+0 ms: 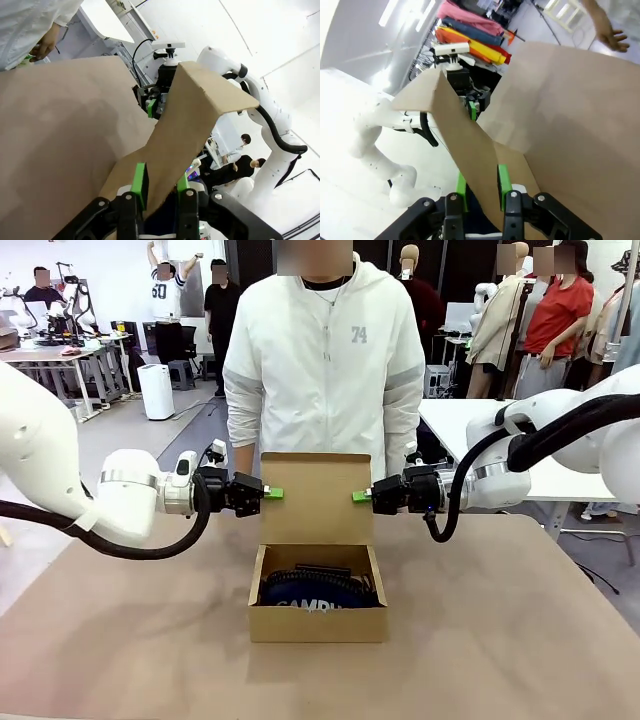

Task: Pack the items into the box.
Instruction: Close the Mailer Box.

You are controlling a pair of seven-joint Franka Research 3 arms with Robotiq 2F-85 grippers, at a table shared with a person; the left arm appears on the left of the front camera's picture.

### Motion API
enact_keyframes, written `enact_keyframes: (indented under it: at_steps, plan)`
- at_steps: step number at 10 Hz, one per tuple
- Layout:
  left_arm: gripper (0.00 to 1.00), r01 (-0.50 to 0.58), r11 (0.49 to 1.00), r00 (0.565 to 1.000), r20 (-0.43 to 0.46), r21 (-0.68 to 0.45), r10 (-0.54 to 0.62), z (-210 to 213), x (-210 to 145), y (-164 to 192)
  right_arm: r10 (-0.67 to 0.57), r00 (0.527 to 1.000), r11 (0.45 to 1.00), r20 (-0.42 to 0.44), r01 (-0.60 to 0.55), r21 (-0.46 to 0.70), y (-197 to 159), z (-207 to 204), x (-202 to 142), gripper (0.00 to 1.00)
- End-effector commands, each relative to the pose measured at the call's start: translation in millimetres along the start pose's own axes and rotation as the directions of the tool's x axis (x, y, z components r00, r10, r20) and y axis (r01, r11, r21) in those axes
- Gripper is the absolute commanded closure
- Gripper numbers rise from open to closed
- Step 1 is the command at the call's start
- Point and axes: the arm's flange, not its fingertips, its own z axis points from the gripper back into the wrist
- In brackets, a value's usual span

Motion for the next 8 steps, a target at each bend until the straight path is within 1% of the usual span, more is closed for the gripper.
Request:
enact_keyframes:
  at_steps: [1,5,6,7,8]
  plan:
    - [0.68,0.008,1.000,1.000,0.005,-0.002,-0.008,1,6,-1,-0.038,0.999,0.999,-0.031,0.037,-0.005,-8,-1,6,0.67]
    - [0.68,0.008,1.000,1.000,0.005,-0.002,-0.008,1,6,-1,-0.038,0.999,0.999,-0.031,0.037,-0.005,-8,-1,6,0.67]
    - [0.68,0.005,1.000,1.000,0.002,0.001,-0.005,1,3,0,-0.021,1.000,1.000,-0.007,0.021,-0.004,-10,1,-4,0.67]
    - [0.68,0.122,0.992,0.992,0.016,-0.025,-0.122,1,-8,-10,0.137,0.990,0.991,-0.034,-0.137,-0.004,3,-6,-13,0.67]
    - [0.68,0.213,0.976,0.977,0.033,-0.042,-0.212,3,-17,-19,0.267,0.963,0.964,-0.032,-0.267,0.013,14,-7,-20,0.67]
